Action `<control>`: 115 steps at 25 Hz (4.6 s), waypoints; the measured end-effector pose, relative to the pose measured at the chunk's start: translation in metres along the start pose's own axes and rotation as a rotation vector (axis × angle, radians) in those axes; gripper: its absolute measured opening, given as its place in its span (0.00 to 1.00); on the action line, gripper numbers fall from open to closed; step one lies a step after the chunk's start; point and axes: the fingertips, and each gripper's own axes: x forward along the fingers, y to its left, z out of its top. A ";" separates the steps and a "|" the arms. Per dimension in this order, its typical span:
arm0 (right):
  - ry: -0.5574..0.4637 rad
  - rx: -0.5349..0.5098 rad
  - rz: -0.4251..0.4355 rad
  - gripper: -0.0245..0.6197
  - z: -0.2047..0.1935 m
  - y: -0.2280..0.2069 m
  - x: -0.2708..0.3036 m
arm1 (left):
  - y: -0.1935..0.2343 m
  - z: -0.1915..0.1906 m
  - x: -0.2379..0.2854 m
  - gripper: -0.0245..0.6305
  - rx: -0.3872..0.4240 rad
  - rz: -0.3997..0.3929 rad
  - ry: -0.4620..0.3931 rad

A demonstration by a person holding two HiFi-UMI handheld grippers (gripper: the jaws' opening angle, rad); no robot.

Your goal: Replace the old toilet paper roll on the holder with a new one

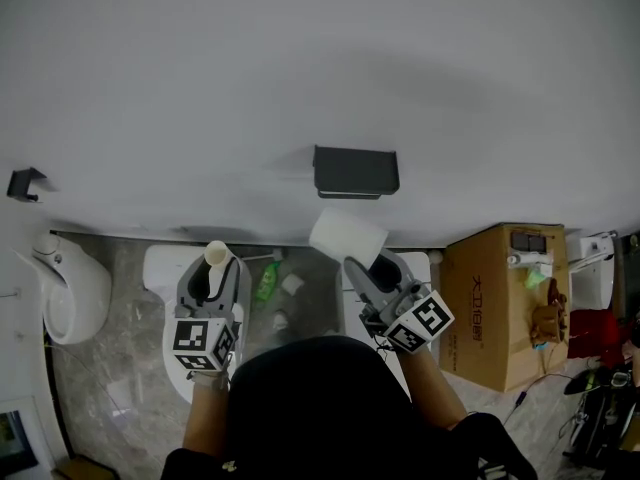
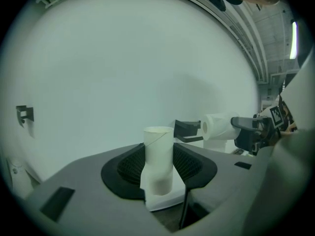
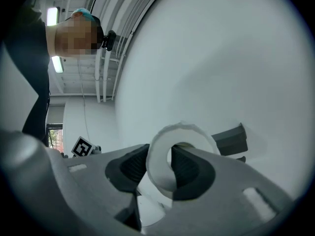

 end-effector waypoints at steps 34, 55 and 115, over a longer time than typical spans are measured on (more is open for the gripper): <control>0.383 -0.111 0.106 0.32 0.043 -0.110 0.095 | 0.022 -0.009 -0.013 0.32 -0.086 0.054 -0.023; 0.423 -0.216 -0.122 0.51 0.022 -0.140 0.069 | 0.005 -0.016 -0.006 0.32 -0.076 -0.006 -0.002; 0.118 0.019 -0.704 0.08 -0.019 -0.059 -0.214 | -0.250 -0.016 0.078 0.32 0.166 -0.747 0.124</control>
